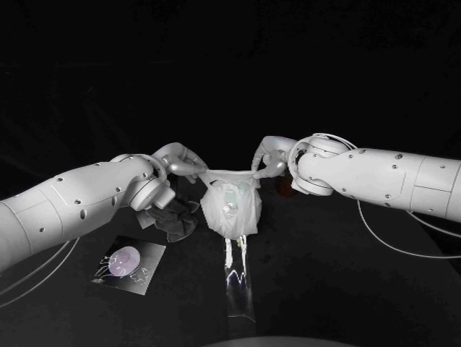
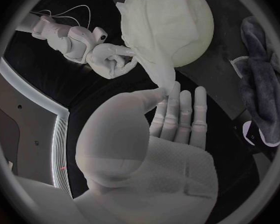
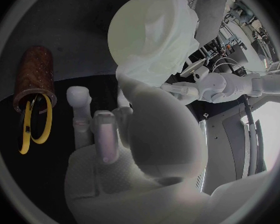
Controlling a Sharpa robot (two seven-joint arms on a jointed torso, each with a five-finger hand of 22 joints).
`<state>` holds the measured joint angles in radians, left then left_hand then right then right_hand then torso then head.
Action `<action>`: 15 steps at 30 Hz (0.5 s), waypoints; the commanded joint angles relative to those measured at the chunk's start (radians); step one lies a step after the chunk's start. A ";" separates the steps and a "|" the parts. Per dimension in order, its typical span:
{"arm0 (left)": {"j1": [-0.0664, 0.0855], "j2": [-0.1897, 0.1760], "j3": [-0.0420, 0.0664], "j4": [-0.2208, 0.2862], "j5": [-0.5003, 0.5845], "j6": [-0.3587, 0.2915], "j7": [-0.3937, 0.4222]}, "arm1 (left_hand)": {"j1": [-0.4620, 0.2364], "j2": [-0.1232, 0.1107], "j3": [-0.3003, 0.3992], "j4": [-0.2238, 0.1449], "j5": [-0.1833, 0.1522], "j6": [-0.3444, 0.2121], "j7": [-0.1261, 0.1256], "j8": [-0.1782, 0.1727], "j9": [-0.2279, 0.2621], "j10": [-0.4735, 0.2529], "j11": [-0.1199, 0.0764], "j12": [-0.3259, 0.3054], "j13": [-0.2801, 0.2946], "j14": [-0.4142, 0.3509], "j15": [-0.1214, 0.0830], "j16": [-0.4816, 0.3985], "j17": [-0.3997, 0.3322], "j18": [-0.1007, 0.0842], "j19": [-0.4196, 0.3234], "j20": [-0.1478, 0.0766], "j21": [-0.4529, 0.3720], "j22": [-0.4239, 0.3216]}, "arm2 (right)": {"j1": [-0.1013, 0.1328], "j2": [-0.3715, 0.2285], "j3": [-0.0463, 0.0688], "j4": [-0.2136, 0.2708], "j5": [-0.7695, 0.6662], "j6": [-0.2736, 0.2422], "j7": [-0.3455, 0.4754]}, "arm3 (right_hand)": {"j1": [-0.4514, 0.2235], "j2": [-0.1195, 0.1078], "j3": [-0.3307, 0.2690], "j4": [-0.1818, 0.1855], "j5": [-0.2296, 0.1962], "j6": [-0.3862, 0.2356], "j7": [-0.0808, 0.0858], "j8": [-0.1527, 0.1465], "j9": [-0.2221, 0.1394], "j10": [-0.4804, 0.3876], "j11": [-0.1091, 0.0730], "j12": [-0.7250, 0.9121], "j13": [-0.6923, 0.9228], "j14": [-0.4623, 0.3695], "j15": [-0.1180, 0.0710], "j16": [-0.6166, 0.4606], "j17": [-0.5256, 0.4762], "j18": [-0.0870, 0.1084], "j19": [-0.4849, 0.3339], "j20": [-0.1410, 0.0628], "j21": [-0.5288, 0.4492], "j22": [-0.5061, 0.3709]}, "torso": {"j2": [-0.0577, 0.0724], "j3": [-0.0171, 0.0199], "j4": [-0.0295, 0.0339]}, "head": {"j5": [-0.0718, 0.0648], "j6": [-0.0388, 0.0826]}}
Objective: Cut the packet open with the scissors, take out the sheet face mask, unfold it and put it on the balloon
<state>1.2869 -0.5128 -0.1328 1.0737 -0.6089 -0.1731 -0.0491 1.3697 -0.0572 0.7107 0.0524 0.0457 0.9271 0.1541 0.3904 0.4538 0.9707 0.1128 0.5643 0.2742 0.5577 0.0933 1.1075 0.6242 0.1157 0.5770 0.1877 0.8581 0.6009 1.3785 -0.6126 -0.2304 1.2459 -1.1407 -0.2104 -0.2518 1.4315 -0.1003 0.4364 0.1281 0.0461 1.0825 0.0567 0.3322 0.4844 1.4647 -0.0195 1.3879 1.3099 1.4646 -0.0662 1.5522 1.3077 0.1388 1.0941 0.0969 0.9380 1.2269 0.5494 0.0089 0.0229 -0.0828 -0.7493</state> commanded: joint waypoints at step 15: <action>-0.013 0.022 0.001 -0.045 0.042 0.076 -0.024 | -0.002 -0.051 -0.077 0.004 0.003 -0.030 0.019 -0.071 0.128 -0.059 0.019 -0.011 -0.033 -0.073 0.028 0.022 -0.046 0.009 -0.031 0.028 -0.076 -0.043 | -0.005 0.006 0.001 -0.011 0.081 -0.071 0.026 | 0.003 0.000 0.010 -0.005 0.003 -0.002 0.004 0.002 0.002 0.064 0.005 0.003 0.157 0.089 0.002 0.001 0.221 0.003 0.012 -0.003 0.017 0.012 | -0.001 0.0002 0.0001 | -0.002 -0.003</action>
<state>1.2743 -0.4955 -0.1329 1.0312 -0.5814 -0.1309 -0.0640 1.3657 -0.0978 0.6371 0.0566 0.0507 0.8995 0.1738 0.3203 0.5821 0.9141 0.1329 0.5542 0.2403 0.4876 0.1237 1.1268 0.5782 0.1154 0.5469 0.2112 0.7817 0.5574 1.3743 -0.6089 -0.2302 1.2373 -1.0797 -0.2636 -0.2350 1.4315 -0.1003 0.4415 0.1230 0.0460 1.0823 0.0565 0.3302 0.4856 1.4647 -0.0195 1.3880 1.3099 1.4644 -0.0661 1.5472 1.3081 0.1386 1.0986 0.0924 0.9527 1.2387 0.5490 0.0090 0.0225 -0.0849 -0.7529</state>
